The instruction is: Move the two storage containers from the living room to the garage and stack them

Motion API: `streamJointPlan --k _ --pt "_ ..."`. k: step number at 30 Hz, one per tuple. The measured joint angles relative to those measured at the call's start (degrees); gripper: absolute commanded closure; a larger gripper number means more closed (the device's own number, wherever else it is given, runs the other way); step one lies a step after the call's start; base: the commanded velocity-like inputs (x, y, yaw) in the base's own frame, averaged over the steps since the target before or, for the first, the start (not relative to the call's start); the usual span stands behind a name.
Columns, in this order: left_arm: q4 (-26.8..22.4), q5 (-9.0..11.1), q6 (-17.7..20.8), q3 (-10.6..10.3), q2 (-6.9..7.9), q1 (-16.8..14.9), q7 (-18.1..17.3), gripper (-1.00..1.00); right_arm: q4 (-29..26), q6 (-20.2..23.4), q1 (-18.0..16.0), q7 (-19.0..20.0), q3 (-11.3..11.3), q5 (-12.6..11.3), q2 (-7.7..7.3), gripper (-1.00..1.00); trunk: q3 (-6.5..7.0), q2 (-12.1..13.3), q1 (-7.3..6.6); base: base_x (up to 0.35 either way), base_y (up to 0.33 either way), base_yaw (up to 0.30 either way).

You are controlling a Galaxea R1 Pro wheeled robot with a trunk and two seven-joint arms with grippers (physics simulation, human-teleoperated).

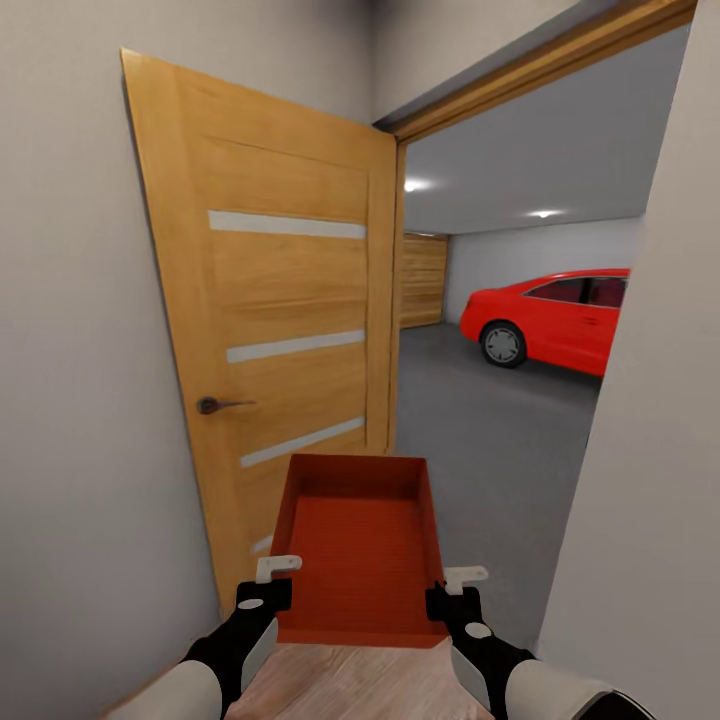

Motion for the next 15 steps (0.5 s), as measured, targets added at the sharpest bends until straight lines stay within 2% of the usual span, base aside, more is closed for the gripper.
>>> streamJointPlan --k 9,15 --pt "0.0 0.1 0.0 -0.1 0.01 0.0 0.1 1.0 0.0 0.0 0.0 0.0 0.0 0.0 0.0 1.0 0.0 0.0 0.0 0.008 0.004 -0.285" --pt "-0.1 0.1 0.1 -0.1 0.01 0.0 0.0 1.0 0.0 0.0 0.0 0.0 -0.1 0.1 0.0 1.0 0.0 0.0 -0.02 0.159 0.074 -0.285"
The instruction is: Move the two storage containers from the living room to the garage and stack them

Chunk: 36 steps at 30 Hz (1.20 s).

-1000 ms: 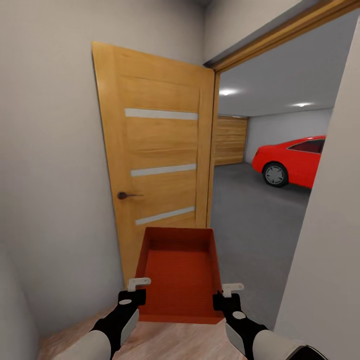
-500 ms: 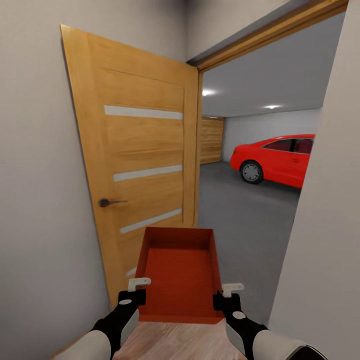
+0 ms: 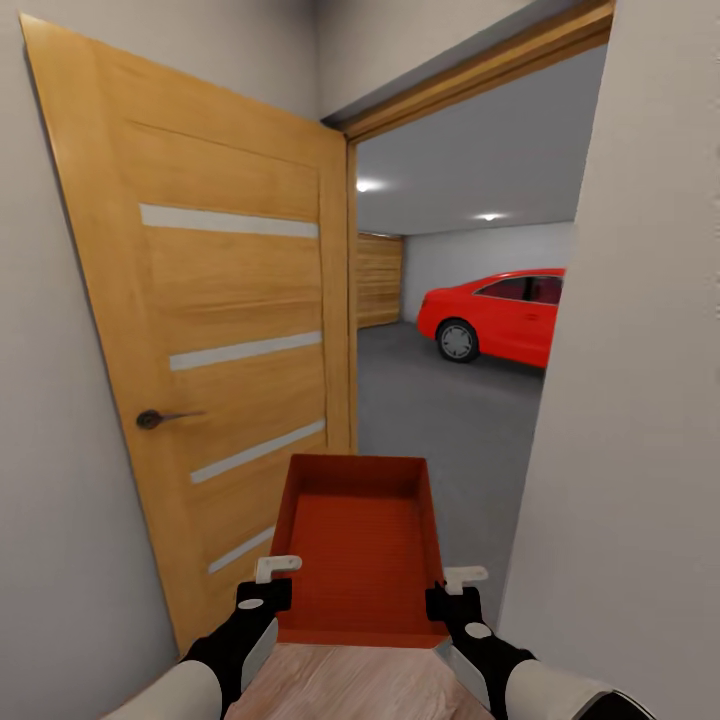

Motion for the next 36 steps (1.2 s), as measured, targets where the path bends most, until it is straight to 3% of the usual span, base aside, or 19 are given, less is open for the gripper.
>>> streamJointPlan --k 10,29,36 --pt "-0.1 0.0 0.0 0.0 0.0 0.0 0.0 1.0 0.0 0.0 0.0 0.0 0.0 0.0 0.0 1.0 0.0 0.0 0.01 0.209 0.184 -0.285" --pt "0.1 0.0 -0.1 0.0 0.0 0.0 0.0 1.0 0.0 0.0 0.0 0.0 0.1 -0.1 0.0 1.0 0.0 0.0 0.02 0.009 0.006 -0.285" --pt "0.0 -0.1 0.0 0.1 0.0 0.0 0.0 1.0 0.0 0.0 0.0 0.0 0.0 0.0 0.01 1.0 0.0 0.0 0.0 0.206 0.186 -0.065"
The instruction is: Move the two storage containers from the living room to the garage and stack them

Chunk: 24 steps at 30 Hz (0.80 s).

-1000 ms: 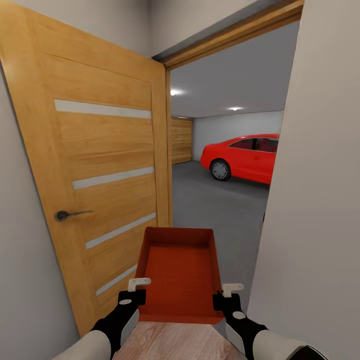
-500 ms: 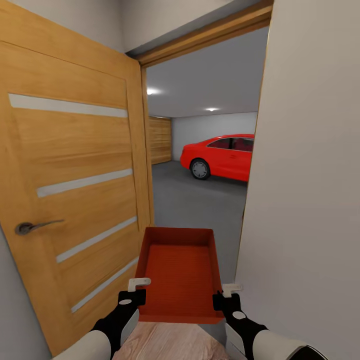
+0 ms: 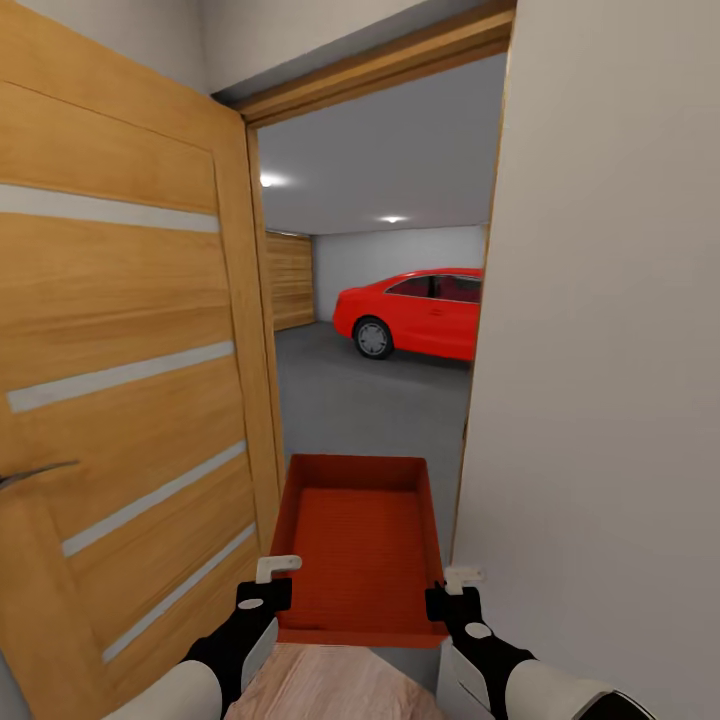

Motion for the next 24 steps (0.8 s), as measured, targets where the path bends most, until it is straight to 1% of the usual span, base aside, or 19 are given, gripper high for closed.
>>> streamJointPlan --k 8,11,14,24 --pt "0.0 0.0 0.0 0.0 0.0 0.0 0.0 1.0 0.0 0.0 0.0 0.0 0.0 0.0 0.0 1.0 0.0 0.0 0.0 0.245 0.244 -0.002" --pt "0.0 -0.1 0.0 0.1 -0.01 0.0 0.0 1.0 0.0 0.0 0.0 0.0 0.0 0.0 -0.01 1.0 0.0 0.0 0.0 0.246 0.248 -0.082" --pt "0.0 -0.1 0.0 0.1 -0.02 0.0 0.0 1.0 0.0 0.0 0.0 0.0 0.0 0.0 -0.01 1.0 0.0 0.0 0.0 0.246 0.251 -0.211" --pt "0.0 -0.1 0.0 0.1 -0.01 0.0 -0.1 1.0 0.0 0.0 0.0 0.0 0.0 0.0 -0.01 1.0 0.0 0.0 0.0 0.246 0.254 -0.277"
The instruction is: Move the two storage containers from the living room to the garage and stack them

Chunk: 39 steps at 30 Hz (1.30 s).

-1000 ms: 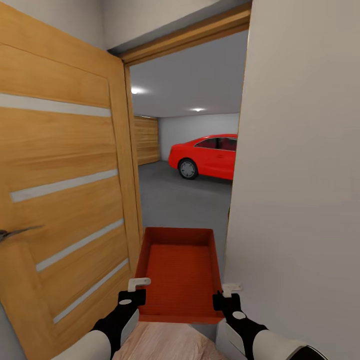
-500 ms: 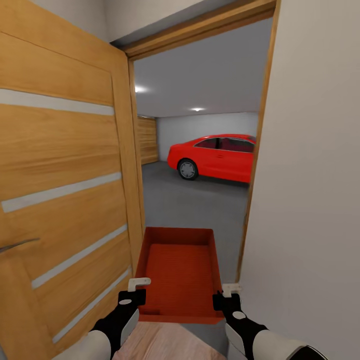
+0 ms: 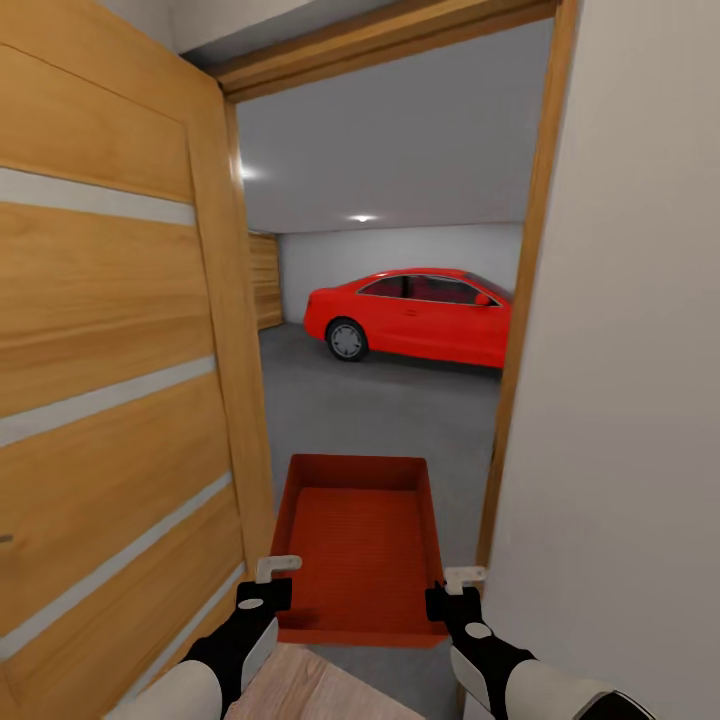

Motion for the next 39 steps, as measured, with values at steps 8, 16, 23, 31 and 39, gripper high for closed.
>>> streamJointPlan --k 8,16,23,31,39 --pt "0.0 0.0 0.0 0.0 0.01 0.0 0.0 1.0 0.0 0.0 0.0 0.0 0.0 0.0 0.0 1.0 0.0 0.0 0.0 0.246 0.254 -0.243" --pt "0.0 0.0 0.0 0.0 0.0 0.0 0.0 1.0 0.0 0.0 0.0 0.0 0.0 0.0 0.01 1.0 0.0 0.0 0.0 0.246 0.254 -0.066" --pt "0.0 0.0 0.0 0.0 0.0 0.0 0.0 1.0 0.0 0.0 0.0 0.0 0.0 0.0 0.0 1.0 0.0 0.0 0.0 0.246 0.254 -0.254" --pt "0.0 0.0 0.0 0.0 0.0 0.0 0.0 1.0 0.0 0.0 0.0 0.0 0.0 0.0 0.0 1.0 0.0 0.0 0.0 0.246 0.254 -0.281" --pt "0.0 0.0 0.0 0.0 0.0 0.0 0.0 1.0 0.0 0.0 0.0 0.0 0.0 0.0 0.0 1.0 0.0 0.0 0.0 0.246 0.255 -0.283"
